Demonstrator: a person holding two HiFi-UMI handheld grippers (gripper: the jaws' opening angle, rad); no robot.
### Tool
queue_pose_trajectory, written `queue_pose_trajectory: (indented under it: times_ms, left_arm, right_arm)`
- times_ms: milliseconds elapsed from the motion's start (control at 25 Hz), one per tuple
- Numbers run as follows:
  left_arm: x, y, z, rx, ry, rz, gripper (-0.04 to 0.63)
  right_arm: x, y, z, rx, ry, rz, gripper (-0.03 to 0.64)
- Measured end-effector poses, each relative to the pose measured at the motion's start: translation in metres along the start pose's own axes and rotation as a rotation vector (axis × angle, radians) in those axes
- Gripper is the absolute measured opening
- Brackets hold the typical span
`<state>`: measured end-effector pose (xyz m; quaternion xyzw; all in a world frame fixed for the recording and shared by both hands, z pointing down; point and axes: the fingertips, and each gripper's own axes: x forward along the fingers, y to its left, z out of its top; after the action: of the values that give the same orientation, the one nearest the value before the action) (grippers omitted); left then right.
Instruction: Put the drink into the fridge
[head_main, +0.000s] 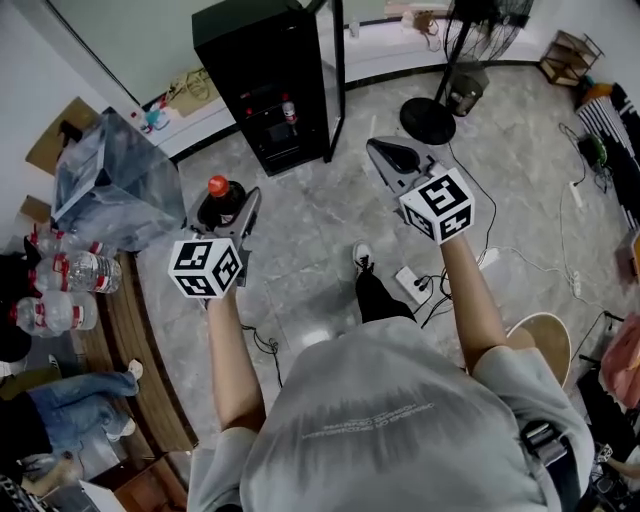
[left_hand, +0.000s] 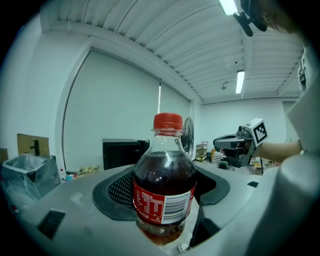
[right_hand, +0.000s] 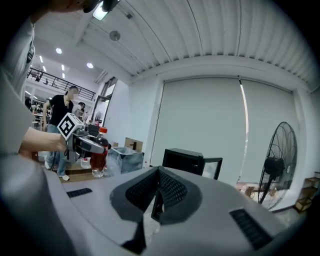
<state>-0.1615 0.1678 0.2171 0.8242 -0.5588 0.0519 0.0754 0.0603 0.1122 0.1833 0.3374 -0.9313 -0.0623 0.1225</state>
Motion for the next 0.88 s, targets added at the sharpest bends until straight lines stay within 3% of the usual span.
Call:
queue_pose_trajectory:
  times_ms: [520,880]
  left_arm:
    - [0.163,0.067,0.046,-0.062,-0.026,0.092,0.307]
    - [0.239,0.097,0.047,-0.076,0.008,0.118,0.305]
  right_arm:
    - [0.127,-0.159,0.002,-0.008,-0.022,0.059,0.000]
    - [0.192,-0.218,-0.016,0.014,-0.009,0.127,0.000]
